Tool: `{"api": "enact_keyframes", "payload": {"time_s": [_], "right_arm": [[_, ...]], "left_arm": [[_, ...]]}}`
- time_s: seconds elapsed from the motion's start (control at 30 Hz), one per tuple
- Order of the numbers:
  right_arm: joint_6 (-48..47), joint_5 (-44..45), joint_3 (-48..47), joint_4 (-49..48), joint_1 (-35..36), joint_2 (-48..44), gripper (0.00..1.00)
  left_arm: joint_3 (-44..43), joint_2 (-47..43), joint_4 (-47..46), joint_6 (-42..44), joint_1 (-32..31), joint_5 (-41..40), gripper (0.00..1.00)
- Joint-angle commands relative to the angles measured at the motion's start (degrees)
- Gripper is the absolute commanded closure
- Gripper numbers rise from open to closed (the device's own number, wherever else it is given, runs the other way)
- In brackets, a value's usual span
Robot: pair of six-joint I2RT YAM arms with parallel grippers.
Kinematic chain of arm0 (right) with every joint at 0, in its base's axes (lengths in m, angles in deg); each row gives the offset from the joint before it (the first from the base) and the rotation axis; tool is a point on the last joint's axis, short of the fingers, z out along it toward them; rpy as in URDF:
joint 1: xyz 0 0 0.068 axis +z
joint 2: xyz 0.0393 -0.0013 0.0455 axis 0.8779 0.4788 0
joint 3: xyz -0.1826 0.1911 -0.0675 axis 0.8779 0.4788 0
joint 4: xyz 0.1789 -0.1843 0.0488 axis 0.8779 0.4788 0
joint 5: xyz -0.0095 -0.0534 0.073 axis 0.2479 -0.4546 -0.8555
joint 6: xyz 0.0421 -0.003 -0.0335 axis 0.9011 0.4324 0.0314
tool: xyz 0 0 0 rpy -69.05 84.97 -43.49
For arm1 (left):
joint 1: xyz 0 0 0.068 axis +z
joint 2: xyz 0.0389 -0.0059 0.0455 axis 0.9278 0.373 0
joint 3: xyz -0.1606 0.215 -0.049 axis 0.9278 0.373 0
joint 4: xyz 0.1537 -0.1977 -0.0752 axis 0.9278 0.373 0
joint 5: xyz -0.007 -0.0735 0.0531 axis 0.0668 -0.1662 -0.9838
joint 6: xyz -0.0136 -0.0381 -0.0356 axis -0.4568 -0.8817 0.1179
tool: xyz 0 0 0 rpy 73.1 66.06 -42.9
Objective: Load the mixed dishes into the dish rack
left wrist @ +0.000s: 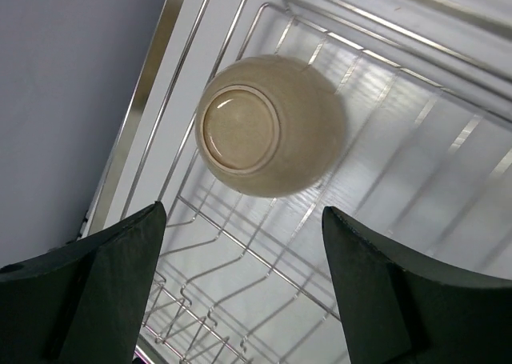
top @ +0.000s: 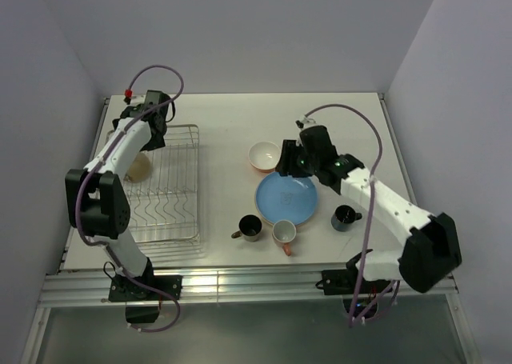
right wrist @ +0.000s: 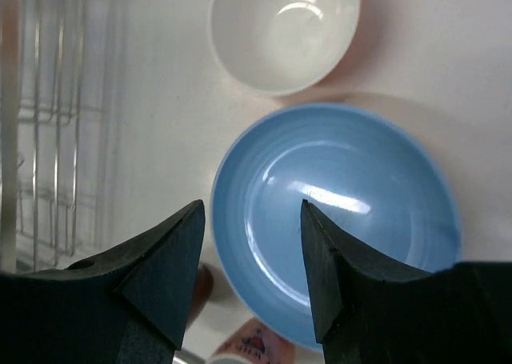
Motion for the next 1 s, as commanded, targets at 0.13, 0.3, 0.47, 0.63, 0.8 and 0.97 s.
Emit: {"api": "enact_keyframes", "payload": {"time_s": [0.13, 0.3, 0.47, 0.63, 0.8, 0.97], "right_arm": [[-2.68, 9.94, -18.78, 4.82, -2.03, 18.61, 0.43], [-3.92, 10.39, -25.14, 6.32, -4.31, 26.19, 0.48], [-4.62, 8.71, -30.32, 7.2, -5.9, 33.75, 0.5], [-5.06, 7.84, -31.21, 5.88, -5.98, 38.58, 0.5], [-4.62, 5.64, -33.23, 5.27, -5.99, 42.99, 0.54], [-3.66, 5.02, -32.35, 3.51, -5.81, 43.61, 1.0]], "left_arm": [[-1.81, -12.23, -1.23, 0.33, -2.89, 10.03, 0.14], [1.35, -20.21, -4.38, 0.07, -5.0, 21.87, 0.15], [5.92, -26.29, -9.83, -2.39, -9.3, 32.97, 0.16], [8.12, -29.81, -12.56, -4.76, -14.22, 36.67, 0.16], [9.62, -31.4, -14.85, -5.82, -16.86, 37.65, 0.16], [12.08, -32.63, -15.29, -6.61, -17.74, 37.2, 0.15]]}}
